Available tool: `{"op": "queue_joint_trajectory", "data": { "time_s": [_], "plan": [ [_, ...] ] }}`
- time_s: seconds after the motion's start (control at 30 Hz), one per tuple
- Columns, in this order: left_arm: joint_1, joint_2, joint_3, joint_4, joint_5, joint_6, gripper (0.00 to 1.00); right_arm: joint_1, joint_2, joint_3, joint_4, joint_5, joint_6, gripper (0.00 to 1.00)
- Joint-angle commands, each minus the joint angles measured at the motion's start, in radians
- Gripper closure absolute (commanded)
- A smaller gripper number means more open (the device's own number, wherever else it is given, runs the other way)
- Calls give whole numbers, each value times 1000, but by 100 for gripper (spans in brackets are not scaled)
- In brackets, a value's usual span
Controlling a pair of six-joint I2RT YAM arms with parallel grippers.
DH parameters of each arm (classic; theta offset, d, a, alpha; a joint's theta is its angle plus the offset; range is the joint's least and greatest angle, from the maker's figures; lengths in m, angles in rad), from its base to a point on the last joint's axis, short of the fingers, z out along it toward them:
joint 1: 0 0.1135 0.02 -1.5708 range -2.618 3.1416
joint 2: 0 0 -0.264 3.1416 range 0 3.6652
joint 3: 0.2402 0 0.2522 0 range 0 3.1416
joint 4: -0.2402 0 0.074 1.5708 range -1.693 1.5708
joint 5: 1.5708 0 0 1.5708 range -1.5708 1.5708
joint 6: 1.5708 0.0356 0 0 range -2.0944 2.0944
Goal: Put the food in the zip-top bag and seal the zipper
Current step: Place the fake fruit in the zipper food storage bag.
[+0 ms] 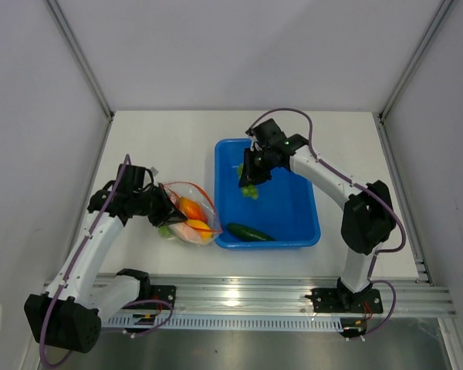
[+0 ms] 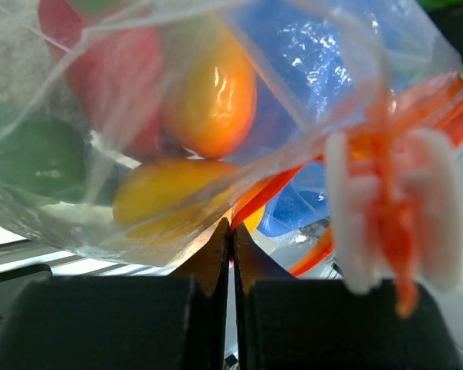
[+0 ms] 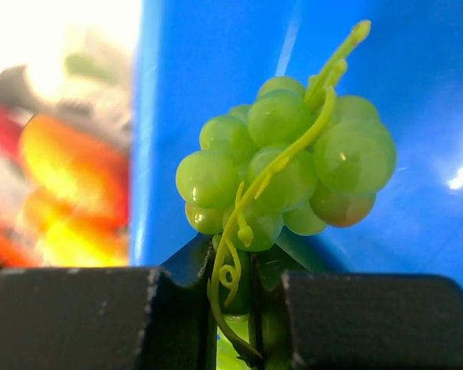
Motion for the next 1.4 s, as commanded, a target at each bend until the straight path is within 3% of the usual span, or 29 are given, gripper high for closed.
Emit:
{"op": "queue_joint_trajectory", "data": {
  "time_s": [0.0, 0.4, 0.57, 1.37],
  "plan": [
    [0, -35, 11, 39, 10, 20, 100, 40, -114, -22, 33, -104, -75, 100],
    [0, -94, -22, 68, -2, -4, 99, 179, -177, 82, -8, -230, -243, 100],
    [0, -104, -11, 62, -7, -6, 99, 268, -180, 147, -34, -172, -284, 100],
    [0, -150, 20, 71, 18, -17, 99, 402, -62, 315, -75, -250, -353, 100]
  ]
}}
